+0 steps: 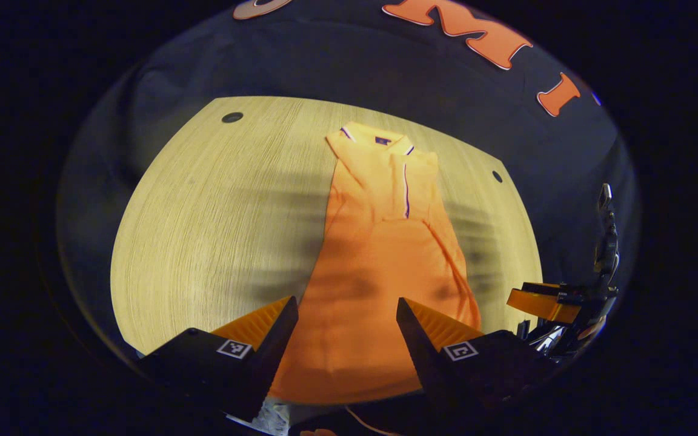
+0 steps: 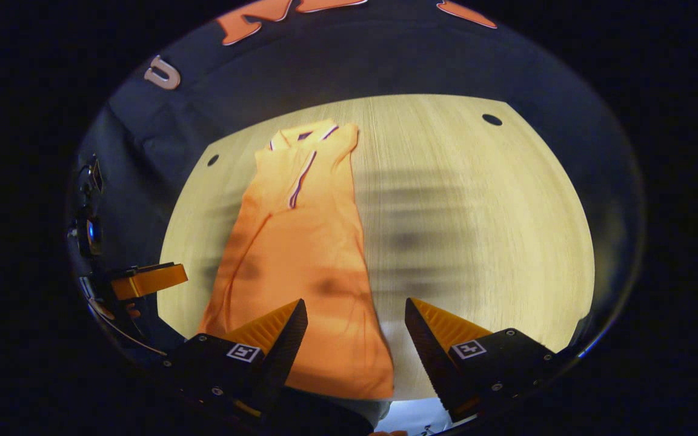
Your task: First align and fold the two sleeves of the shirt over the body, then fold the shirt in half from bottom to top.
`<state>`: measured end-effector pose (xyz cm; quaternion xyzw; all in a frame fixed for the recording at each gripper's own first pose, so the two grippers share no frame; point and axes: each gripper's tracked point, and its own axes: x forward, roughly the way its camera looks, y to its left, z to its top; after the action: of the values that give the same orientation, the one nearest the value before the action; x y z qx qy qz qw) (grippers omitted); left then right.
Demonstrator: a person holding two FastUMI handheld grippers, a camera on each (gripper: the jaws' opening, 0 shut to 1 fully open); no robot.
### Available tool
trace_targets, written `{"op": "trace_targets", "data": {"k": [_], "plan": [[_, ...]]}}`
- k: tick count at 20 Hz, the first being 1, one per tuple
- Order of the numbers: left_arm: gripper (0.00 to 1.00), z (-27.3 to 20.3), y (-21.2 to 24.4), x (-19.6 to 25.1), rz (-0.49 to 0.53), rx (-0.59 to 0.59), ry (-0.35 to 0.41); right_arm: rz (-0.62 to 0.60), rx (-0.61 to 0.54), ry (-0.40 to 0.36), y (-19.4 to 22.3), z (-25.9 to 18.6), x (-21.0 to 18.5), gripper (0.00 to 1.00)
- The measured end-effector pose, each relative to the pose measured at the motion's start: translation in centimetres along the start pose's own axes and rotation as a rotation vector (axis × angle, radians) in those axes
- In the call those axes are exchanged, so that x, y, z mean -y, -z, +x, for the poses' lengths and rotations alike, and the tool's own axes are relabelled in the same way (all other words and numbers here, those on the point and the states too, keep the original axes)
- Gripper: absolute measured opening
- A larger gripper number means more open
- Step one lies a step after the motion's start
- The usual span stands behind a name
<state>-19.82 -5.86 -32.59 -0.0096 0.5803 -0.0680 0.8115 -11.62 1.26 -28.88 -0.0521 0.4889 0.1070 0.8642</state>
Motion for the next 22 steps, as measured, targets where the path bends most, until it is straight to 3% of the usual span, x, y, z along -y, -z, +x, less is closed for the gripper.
{"op": "trace_targets", "data": {"k": [5, 9, 14, 22], "plan": [[0.99, -0.4, 6.6, -0.2, 0.021, -0.104, -0.032, -0.050, -0.156, 0.037, 8.0, 1.3, -2.2, 0.99], [0.99, -0.7, 10.1, -0.7, 0.044, -0.175, -0.061, -0.053, -0.239, 0.093, 12.3, 1.9, -1.5, 0.99], [0.99, 0.4, 13.0, -1.5, 0.074, -0.214, -0.110, -0.046, -0.268, 0.151, 13.5, 2.6, 0.4, 0.99], [0.99, 2.3, 15.1, -2.3, 0.091, -0.274, -0.151, -0.048, -0.321, 0.165, 15.2, 3.7, -0.8, 0.99]]}}
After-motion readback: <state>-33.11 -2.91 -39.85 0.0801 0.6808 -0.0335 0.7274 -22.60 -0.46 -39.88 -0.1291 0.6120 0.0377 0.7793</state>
